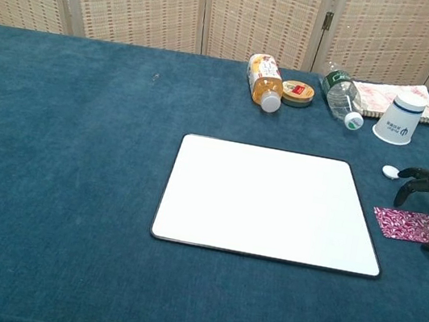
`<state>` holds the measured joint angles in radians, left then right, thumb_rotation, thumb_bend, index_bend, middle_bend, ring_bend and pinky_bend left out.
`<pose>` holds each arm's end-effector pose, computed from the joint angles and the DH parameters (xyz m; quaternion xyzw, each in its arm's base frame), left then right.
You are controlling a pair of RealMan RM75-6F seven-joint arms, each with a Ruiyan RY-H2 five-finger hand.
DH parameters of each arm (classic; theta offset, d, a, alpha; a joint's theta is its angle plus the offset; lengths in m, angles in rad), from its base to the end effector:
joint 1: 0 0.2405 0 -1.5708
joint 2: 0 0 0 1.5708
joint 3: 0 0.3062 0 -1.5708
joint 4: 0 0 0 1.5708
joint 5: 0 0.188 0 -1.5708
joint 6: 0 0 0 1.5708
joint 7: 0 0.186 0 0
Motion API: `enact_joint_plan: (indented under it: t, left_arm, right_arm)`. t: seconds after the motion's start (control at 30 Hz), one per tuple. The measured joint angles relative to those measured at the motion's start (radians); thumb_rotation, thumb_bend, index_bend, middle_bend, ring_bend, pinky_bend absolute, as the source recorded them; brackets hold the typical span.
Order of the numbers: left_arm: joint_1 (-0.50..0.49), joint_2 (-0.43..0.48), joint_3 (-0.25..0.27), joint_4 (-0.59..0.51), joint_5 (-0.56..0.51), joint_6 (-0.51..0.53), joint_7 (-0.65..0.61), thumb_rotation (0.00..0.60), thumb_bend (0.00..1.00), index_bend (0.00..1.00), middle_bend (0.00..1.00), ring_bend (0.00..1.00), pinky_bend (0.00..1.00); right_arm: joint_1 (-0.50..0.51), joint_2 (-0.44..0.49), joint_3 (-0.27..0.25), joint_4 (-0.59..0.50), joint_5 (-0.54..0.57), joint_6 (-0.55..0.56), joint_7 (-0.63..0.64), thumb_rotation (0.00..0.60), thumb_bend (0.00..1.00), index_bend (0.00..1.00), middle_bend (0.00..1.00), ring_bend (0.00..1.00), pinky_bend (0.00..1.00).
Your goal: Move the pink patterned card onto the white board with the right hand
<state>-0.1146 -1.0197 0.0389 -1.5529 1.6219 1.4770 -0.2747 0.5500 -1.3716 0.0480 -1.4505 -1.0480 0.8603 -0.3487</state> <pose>-0.3446 0.2176 0.2167 -0.6257 -0.4220 -0.4124 0.5102 -0.3234 -0.3582 0.0356 0.7371 -0.4370 0.2015 0.4744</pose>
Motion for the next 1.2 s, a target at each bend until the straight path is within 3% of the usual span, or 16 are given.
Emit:
enact_joint_plan:
  t: [0.4, 0.8, 1.2]
  left_arm:
    - [0.004, 0.001, 0.001, -0.001, -0.002, 0.003, 0.005, 0.6, 0.34, 0.11, 0.08, 0.08, 0.23]
    - [0.004, 0.001, 0.0, -0.001, -0.003, 0.001, 0.002, 0.6, 0.34, 0.1, 0.08, 0.07, 0.23]
    - [0.003, -0.001, 0.002, -0.006, 0.003, 0.0, 0.015, 0.6, 0.34, 0.1, 0.08, 0.08, 0.23]
  right_arm:
    - [0.004, -0.019, -0.008, 0.024, 0.005, -0.003, -0.006, 0.6, 0.21, 0.31, 0.03, 0.0, 0.0]
    - [-0.001, -0.036, -0.011, 0.035, -0.004, 0.029, -0.021, 0.6, 0.3, 0.38, 0.07, 0.0, 0.0]
    - [-0.024, 0.03, 0.002, -0.085, -0.047, 0.106, -0.005, 0.6, 0.3, 0.38, 0.07, 0.0, 0.0]
